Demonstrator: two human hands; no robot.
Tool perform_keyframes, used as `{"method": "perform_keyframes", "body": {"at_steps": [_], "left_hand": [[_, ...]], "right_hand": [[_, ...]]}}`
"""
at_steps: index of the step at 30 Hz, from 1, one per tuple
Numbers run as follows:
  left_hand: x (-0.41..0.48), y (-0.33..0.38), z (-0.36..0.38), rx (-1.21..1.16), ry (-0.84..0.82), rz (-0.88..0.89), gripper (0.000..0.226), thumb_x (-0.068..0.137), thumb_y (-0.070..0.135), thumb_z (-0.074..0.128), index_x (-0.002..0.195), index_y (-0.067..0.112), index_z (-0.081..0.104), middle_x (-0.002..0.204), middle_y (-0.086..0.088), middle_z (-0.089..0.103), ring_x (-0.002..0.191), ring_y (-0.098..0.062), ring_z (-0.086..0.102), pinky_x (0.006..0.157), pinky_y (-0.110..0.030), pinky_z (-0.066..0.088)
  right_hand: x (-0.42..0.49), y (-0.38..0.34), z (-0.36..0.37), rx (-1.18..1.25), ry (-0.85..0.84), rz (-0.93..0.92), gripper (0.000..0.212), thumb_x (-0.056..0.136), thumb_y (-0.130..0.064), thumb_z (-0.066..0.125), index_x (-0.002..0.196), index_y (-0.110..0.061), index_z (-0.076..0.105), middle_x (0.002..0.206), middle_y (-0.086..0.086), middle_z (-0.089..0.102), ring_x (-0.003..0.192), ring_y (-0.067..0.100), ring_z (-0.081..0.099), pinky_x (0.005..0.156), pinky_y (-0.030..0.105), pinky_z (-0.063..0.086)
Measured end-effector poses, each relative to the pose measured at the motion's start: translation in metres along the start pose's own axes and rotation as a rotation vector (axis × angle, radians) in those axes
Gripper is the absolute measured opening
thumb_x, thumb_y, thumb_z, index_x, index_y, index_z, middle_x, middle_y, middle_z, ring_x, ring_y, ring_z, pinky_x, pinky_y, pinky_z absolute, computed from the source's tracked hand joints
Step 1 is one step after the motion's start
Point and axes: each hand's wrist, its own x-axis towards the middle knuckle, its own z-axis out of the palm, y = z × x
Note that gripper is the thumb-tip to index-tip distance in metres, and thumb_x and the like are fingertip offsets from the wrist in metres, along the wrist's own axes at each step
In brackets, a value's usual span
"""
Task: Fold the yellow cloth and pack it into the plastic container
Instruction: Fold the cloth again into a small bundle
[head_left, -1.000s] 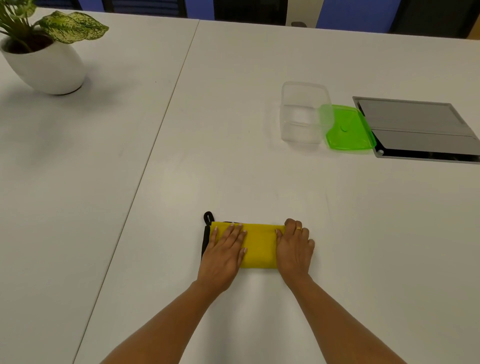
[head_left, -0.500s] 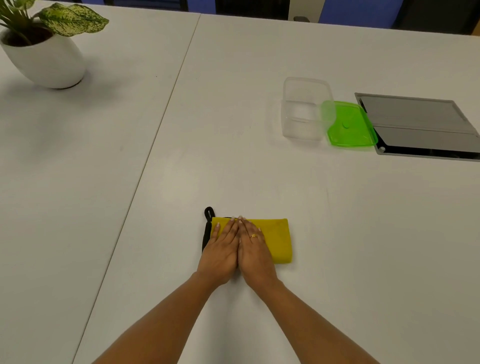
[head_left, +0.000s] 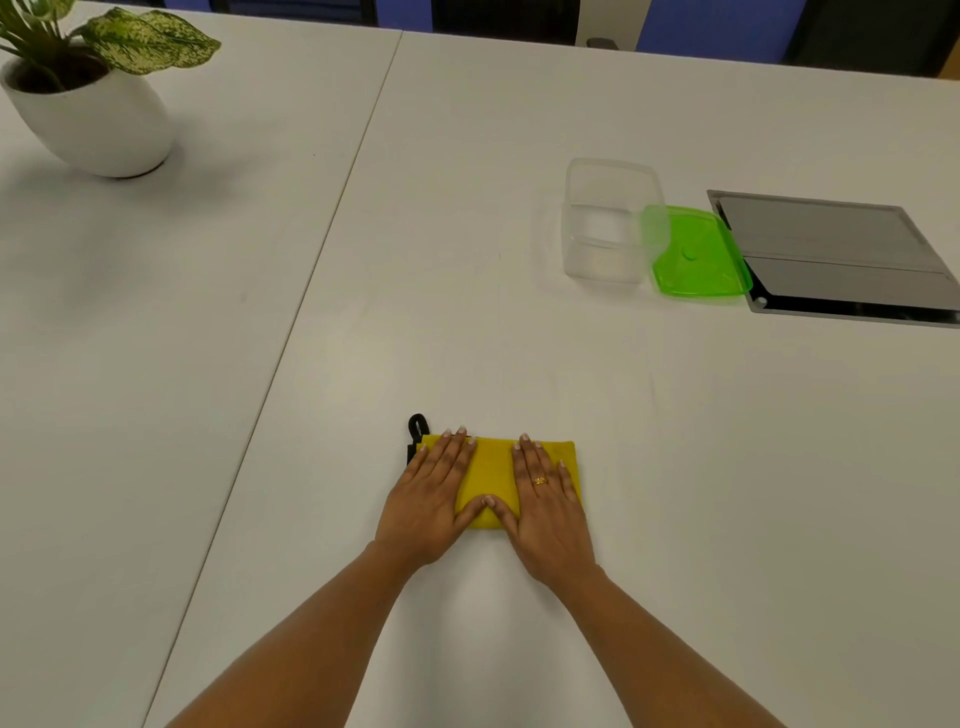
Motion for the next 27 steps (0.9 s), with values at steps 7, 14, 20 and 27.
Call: {"method": "perform_keyframes", "body": {"at_steps": [7, 14, 20, 27], "left_hand": [[-0.003, -0.026, 0.004, 0.012, -0.059, 0.096, 0.096, 0.071, 0.081, 0.009, 0.145, 0.022, -0.011, 0.151, 0.010, -0.017, 0.142, -0.009, -0.016, 0.115, -0.023, -0.014], [-0.003, -0.047, 0.001, 0.006, -0.106, 0.203, 0.101, 0.075, 0.076, 0.035, 0.140, 0.023, -0.021, 0.149, 0.007, -0.024, 0.140, -0.013, -0.022, 0.108, -0.016, -0.025], [0.000, -0.054, -0.005, -0.079, -0.164, 0.242, 0.103, 0.081, 0.062, 0.049, 0.138, 0.013, -0.022, 0.147, 0.005, -0.026, 0.137, -0.011, -0.024, 0.113, -0.024, -0.012], [-0.007, -0.063, -0.011, -0.132, -0.146, 0.243, 0.092, 0.084, 0.038, 0.056, 0.139, 0.020, -0.015, 0.147, 0.007, -0.023, 0.138, -0.010, -0.020, 0.109, -0.017, 0.022]], "right_hand": [[-0.002, 0.025, -0.005, 0.020, -0.110, 0.023, 0.092, 0.081, -0.072, 0.032, 0.147, -0.019, -0.004, 0.158, -0.004, -0.003, 0.146, 0.013, -0.003, 0.120, 0.037, 0.003], [-0.006, 0.042, -0.012, -0.023, -0.142, -0.044, 0.107, 0.069, -0.082, 0.034, 0.140, -0.022, -0.018, 0.150, -0.006, -0.019, 0.140, 0.011, -0.016, 0.117, 0.034, -0.002], [-0.004, 0.046, -0.013, -0.015, -0.153, -0.072, 0.096, 0.080, -0.061, 0.047, 0.144, -0.018, -0.011, 0.149, -0.005, -0.020, 0.141, 0.013, -0.015, 0.118, 0.031, 0.001], [-0.004, 0.041, -0.015, 0.046, -0.150, -0.042, 0.092, 0.079, -0.043, 0.053, 0.145, -0.017, -0.005, 0.150, -0.005, -0.015, 0.142, 0.013, -0.013, 0.121, 0.034, 0.014]]}}
